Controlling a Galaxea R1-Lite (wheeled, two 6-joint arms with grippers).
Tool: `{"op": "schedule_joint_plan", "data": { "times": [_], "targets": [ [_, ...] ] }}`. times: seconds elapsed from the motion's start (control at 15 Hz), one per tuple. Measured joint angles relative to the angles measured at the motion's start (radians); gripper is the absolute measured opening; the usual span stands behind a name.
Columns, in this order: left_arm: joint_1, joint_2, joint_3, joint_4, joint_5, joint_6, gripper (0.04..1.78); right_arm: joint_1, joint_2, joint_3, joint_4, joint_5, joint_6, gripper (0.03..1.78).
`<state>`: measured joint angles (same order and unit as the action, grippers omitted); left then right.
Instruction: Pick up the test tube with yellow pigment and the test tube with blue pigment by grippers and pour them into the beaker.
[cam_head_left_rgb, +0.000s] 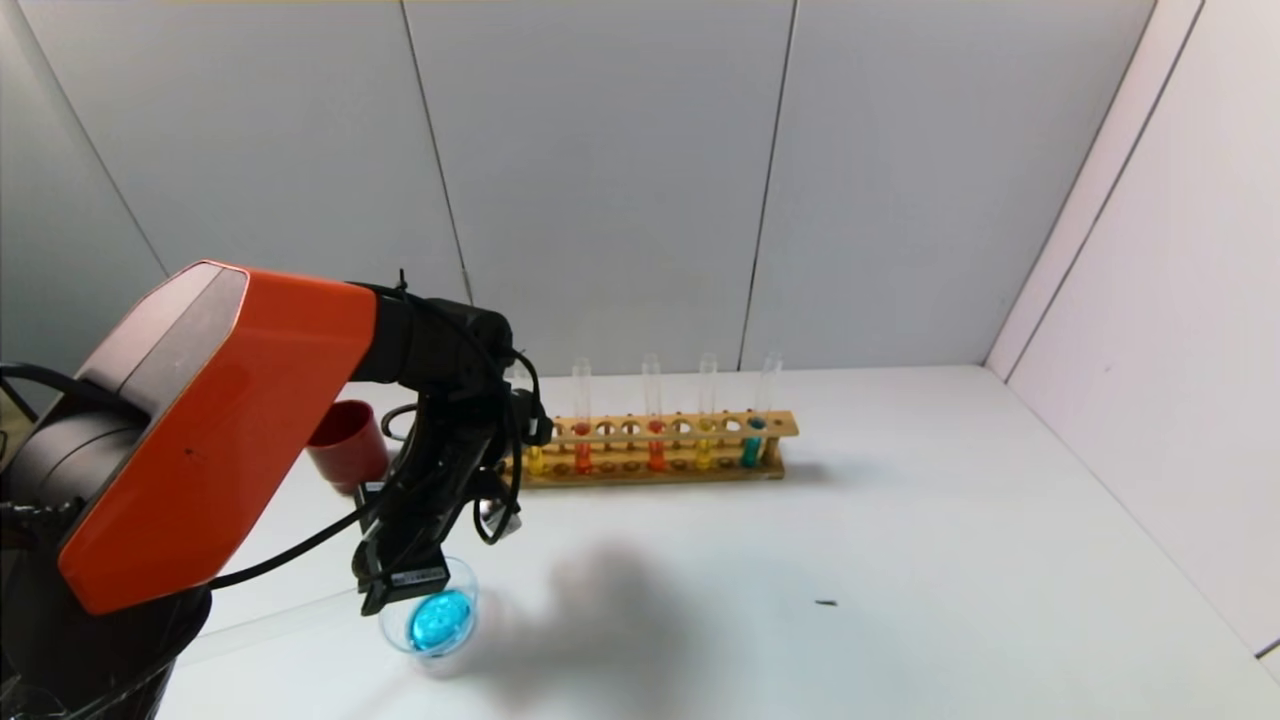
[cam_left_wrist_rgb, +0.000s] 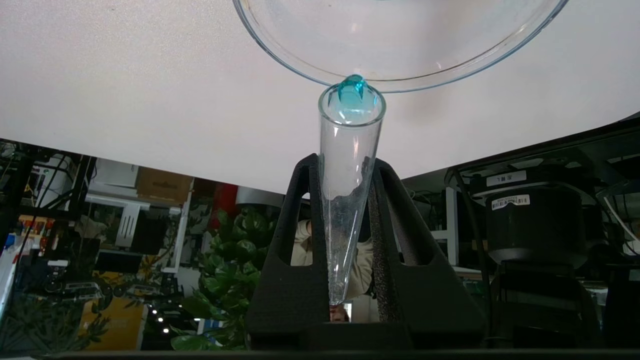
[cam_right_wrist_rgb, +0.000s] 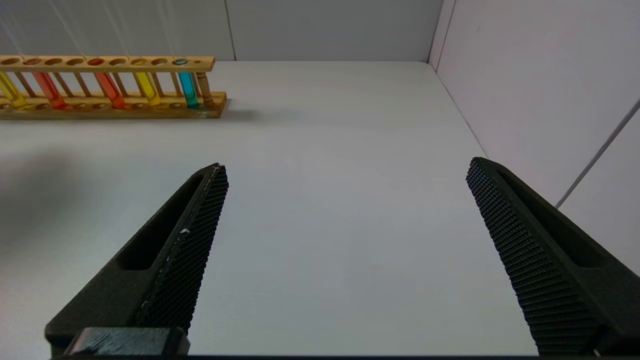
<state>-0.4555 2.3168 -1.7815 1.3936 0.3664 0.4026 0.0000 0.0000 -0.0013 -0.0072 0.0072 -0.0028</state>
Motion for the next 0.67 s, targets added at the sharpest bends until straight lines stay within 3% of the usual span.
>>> {"op": "schedule_joint_plan", "data": {
  "times": [0.67],
  "targets": [
    [-0.014,-0.005,0.005,0.003,0.022,-0.018,0.3,0.0,0.0,0.0,0.0,0.0,0.0,1.74]
  ]
}}
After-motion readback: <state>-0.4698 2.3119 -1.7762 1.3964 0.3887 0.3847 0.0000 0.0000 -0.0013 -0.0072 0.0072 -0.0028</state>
